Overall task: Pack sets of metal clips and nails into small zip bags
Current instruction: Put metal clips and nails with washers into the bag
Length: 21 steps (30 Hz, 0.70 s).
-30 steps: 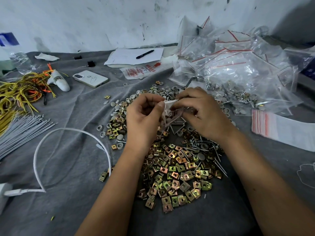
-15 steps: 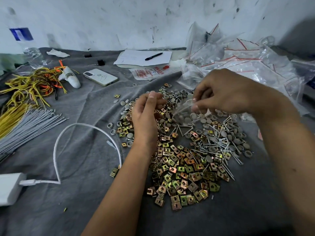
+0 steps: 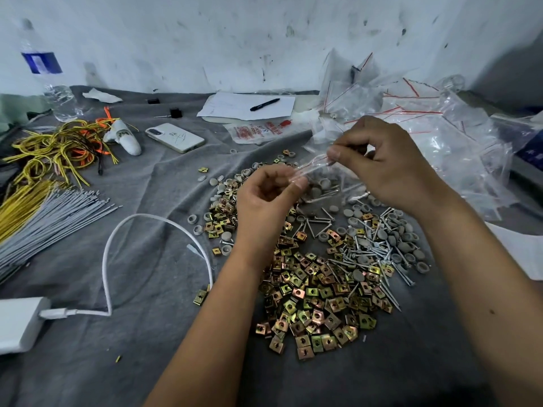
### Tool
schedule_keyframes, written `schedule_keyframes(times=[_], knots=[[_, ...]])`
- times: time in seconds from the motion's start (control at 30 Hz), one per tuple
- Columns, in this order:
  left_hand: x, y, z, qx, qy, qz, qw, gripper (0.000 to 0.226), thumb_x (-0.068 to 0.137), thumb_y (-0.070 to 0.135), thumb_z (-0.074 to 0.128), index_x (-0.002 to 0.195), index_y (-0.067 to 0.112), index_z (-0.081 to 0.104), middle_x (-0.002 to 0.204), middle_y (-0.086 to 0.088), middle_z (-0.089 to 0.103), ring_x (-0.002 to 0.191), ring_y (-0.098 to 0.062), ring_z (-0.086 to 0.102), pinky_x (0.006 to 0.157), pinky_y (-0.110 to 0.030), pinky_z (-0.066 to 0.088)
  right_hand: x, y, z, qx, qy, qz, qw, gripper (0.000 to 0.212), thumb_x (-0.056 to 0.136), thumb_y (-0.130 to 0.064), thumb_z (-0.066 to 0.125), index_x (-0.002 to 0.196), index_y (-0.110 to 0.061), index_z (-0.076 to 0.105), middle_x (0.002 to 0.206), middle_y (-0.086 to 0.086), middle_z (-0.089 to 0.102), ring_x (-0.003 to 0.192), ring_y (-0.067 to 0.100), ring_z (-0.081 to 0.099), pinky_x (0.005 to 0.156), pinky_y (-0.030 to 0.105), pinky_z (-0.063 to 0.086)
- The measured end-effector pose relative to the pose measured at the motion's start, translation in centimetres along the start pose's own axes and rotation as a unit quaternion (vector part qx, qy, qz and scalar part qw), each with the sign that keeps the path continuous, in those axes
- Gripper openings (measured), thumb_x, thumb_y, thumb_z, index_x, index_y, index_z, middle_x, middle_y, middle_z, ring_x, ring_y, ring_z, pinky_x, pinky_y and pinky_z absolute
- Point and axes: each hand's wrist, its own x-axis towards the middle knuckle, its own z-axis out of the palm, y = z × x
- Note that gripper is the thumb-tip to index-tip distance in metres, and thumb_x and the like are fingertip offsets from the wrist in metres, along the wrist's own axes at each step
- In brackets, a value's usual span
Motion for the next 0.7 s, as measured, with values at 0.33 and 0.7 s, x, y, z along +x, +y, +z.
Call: schedule_keyframes(times=[0.33, 0.7], knots=[[0.2, 0.0, -0.1, 0.067, 0.011, 0.054, 0.996, 0.005, 0.088, 0.002, 0.078, 0.088, 0.002, 0.073, 0.095, -0.012, 0.076, 0.090, -0.023, 0.073, 0.080, -0.037, 0.060, -0.9, 0.9, -0.8, -0.104, -0.086, -0.033, 0.990, 0.006, 0.092, -0.035, 0.073, 0.091, -0.030, 0.078, 0.095, -0.005, 0.069, 0.092, 0.013, 0.060, 0.080, 0.034, 0.047], [0.8, 3.4, 1.0, -0.003, 0.028, 0.060, 0.998, 0.012, 0.091, -0.002, 0.073, 0.083, 0.006, 0.068, 0.083, 0.000, 0.073, 0.083, -0.012, 0.067, 0.078, -0.025, 0.054, -0.5, -0.4, -1.8, -0.070, 0.001, -0.074, 0.995, 0.016, 0.097, -0.028, 0.069, 0.085, -0.019, 0.073, 0.087, -0.003, 0.063, 0.080, 0.011, 0.058, 0.072, 0.025, 0.042]])
